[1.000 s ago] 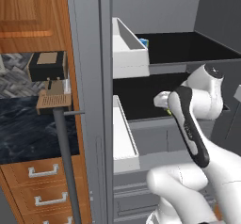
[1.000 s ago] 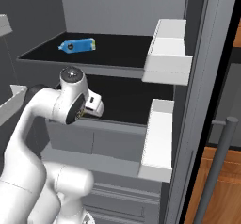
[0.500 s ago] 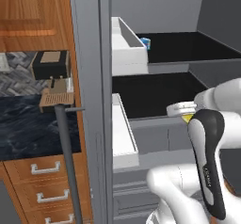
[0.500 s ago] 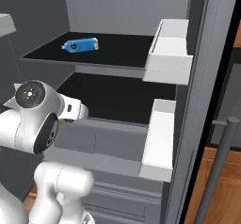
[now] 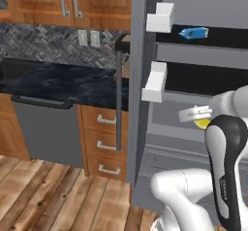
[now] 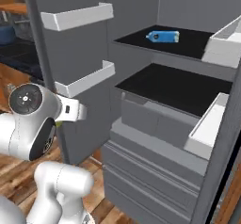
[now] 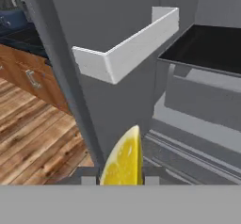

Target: Take the lemon wedge from the fridge and place it on the plate with fish on the dining counter.

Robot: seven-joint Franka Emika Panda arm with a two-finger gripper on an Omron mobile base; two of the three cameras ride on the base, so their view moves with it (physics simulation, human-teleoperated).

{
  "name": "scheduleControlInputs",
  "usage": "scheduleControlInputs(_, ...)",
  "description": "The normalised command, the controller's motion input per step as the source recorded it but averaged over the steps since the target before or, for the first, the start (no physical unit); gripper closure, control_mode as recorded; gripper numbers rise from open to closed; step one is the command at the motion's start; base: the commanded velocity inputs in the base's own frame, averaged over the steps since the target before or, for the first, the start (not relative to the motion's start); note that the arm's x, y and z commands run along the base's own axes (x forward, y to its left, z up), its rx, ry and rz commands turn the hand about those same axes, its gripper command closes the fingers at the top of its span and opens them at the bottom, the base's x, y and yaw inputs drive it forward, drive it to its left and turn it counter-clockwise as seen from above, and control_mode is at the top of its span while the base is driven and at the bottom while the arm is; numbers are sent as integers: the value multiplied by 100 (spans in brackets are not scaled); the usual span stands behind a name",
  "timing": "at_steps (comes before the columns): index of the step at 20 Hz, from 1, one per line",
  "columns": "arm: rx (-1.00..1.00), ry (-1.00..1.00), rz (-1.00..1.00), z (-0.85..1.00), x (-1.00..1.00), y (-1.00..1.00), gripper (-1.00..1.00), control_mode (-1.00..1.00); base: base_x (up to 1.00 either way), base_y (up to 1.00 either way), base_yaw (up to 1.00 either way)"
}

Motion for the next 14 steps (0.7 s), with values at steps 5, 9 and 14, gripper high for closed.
scheduleControlInputs(5, 0, 0, 0, 0, 0, 0, 100, 100, -29, 0, 87)
scheduleControlInputs(9, 0, 0, 0, 0, 0, 0, 100, 100, -2, 4, 96)
scheduleControlInputs(14, 0, 0, 0, 0, 0, 0, 100, 100, 0, 9, 99)
